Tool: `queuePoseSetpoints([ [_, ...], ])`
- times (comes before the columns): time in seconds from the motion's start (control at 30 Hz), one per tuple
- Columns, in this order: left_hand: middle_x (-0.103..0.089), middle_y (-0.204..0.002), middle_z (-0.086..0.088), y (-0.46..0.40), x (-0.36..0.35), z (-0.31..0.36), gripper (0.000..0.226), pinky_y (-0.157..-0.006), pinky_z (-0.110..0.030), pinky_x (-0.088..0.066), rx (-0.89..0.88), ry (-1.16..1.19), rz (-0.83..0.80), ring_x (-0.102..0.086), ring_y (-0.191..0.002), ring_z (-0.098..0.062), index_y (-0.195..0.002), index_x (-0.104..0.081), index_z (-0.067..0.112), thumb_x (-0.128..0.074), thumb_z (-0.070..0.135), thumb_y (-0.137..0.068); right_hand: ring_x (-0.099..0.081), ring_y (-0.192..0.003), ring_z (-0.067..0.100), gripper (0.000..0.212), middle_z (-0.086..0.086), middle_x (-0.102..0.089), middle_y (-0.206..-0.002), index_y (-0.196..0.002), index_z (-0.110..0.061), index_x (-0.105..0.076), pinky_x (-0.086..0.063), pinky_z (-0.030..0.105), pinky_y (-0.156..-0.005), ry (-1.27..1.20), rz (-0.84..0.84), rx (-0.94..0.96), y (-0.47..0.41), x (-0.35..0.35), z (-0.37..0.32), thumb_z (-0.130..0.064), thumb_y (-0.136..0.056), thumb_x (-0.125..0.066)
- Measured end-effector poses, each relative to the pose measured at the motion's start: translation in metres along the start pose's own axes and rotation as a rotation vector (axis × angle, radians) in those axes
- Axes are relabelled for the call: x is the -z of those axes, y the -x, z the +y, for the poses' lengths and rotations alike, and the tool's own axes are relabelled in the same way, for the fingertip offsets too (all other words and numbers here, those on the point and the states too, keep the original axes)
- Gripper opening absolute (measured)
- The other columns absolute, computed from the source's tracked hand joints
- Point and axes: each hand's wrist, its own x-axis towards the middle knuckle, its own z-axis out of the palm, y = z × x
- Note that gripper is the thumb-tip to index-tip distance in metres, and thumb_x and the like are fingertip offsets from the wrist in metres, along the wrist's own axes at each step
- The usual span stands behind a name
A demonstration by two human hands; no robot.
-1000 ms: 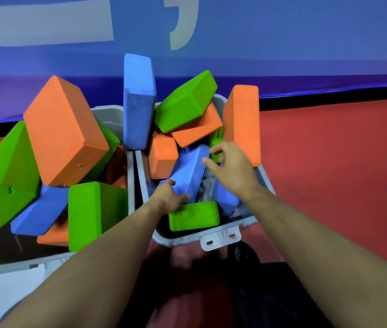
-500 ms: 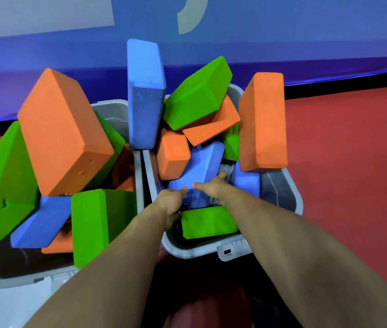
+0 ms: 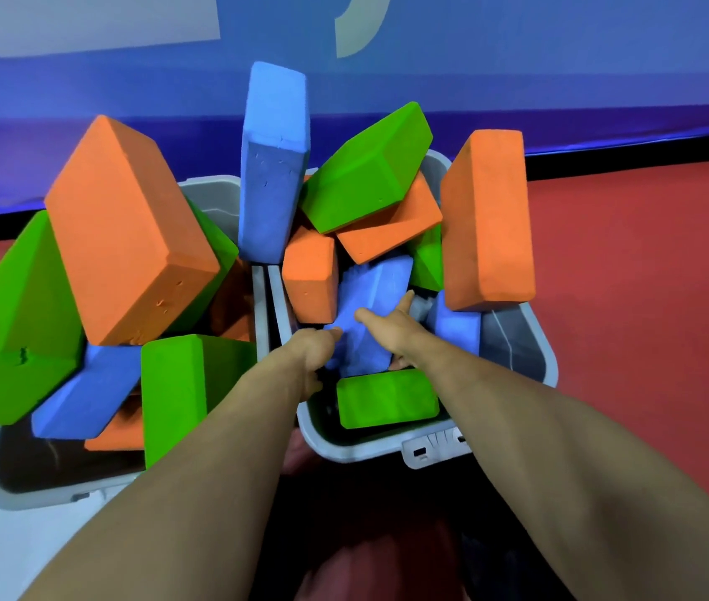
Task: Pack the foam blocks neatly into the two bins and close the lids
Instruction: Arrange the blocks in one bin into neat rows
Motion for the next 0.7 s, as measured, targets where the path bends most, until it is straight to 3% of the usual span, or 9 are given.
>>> queuePoseSetpoints([
  [0.07,-0.054,-0.146,-0.01,0.0,0.001,0.004,0.053,-0.109,-0.043,-0.041,-0.055,-0.034,0.013,-0.053,-0.13,-0.031,-0.148,-0.049,0.009,-0.056,0.037,-0.103,-0.067,-0.085,0.034,0.107,0.017,-0.055,-0.138,-0.161,-0.01,0.009,-0.049,0.027,-0.056,-0.097,0.001,-0.045,0.003,0.007,-0.007,-0.062,-0.092,-0.056],
  [0.1,-0.059,-0.14,-0.011,0.0,0.001,0.006,0.05,-0.102,-0.039,-0.044,-0.093,-0.064,0.004,-0.058,-0.122,-0.03,-0.143,-0.053,0.005,-0.057,0.035,-0.103,-0.064,-0.07,0.029,0.101,0.017,-0.061,-0.122,-0.16,-0.007,-0.008,-0.048,0.024,-0.046,-0.175,-0.028,-0.075,0.004,0.011,-0.01,-0.063,-0.091,-0.057],
  [0.17,-0.063,-0.133,-0.014,0.003,0.0,0.011,0.045,-0.096,-0.038,-0.048,-0.169,-0.162,0.012,-0.061,-0.111,-0.03,-0.136,-0.059,0.002,-0.056,0.033,-0.104,-0.059,-0.063,0.02,0.074,0.009,-0.062,-0.092,-0.14,-0.008,-0.046,-0.046,0.021,-0.037,-0.344,-0.113,-0.151,0.002,0.019,-0.008,-0.064,-0.092,-0.056],
  [0.2,-0.064,-0.133,-0.015,0.003,-0.001,0.013,0.044,-0.099,-0.039,-0.049,-0.217,-0.218,0.014,-0.062,-0.111,-0.031,-0.135,-0.06,0.002,-0.058,0.033,-0.103,-0.058,-0.064,0.018,0.062,0.006,-0.06,-0.085,-0.127,-0.013,-0.054,-0.045,0.019,-0.036,-0.416,-0.154,-0.191,0.002,0.022,-0.006,-0.064,-0.093,-0.054],
  [0.27,-0.063,-0.136,-0.012,0.006,-0.002,0.015,0.05,-0.103,-0.037,-0.048,-0.327,-0.341,0.002,-0.061,-0.119,-0.03,-0.137,-0.06,0.006,-0.067,0.036,-0.097,-0.058,-0.062,0.016,0.054,0.003,-0.061,-0.077,-0.113,-0.019,-0.057,-0.046,0.019,-0.037,-0.488,-0.215,-0.258,0.003,0.029,-0.002,-0.068,-0.093,-0.05],
  [0.4,-0.058,-0.139,-0.006,0.012,-0.002,0.015,0.09,-0.115,-0.041,-0.036,-0.517,-0.799,0.048,-0.049,-0.131,-0.029,-0.147,-0.05,0.02,-0.082,0.058,-0.072,-0.057,-0.047,0.014,0.051,0.003,-0.06,-0.062,-0.095,-0.016,-0.059,-0.046,0.018,-0.039,-0.557,-0.272,-0.32,0.002,0.03,0.005,-0.067,-0.093,-0.05],
  [0.47,-0.053,-0.141,-0.007,0.012,-0.001,0.013,0.09,-0.116,-0.04,-0.032,-0.574,-0.949,0.071,-0.043,-0.133,-0.032,-0.15,-0.043,0.022,-0.084,0.051,-0.075,-0.057,-0.055,0.015,0.051,0.004,-0.061,-0.071,-0.099,-0.015,-0.06,-0.048,0.018,-0.041,-0.55,-0.27,-0.298,0.001,0.03,0.007,-0.065,-0.093,-0.052],
  [0.6,-0.045,-0.145,-0.008,0.012,-0.006,0.007,0.077,-0.109,-0.046,-0.034,-0.621,-0.998,0.137,-0.037,-0.131,-0.038,-0.154,-0.033,0.022,-0.07,0.047,-0.091,-0.064,-0.069,0.02,0.054,0.011,-0.064,-0.087,-0.123,-0.014,-0.056,-0.052,0.022,-0.042,-0.571,-0.221,-0.229,0.0,0.037,0.008,-0.062,-0.1,-0.047],
  [0.7,-0.04,-0.147,-0.006,0.014,-0.016,0.005,0.074,-0.105,-0.052,-0.039,-0.646,-1.052,0.174,-0.033,-0.131,-0.037,-0.156,-0.026,0.022,-0.06,0.051,-0.097,-0.064,-0.065,0.023,0.044,0.019,-0.069,-0.093,-0.126,-0.012,-0.054,-0.049,0.023,-0.044,-0.405,-0.161,-0.137,0.002,0.045,0.008,-0.049,-0.106,-0.039],
])
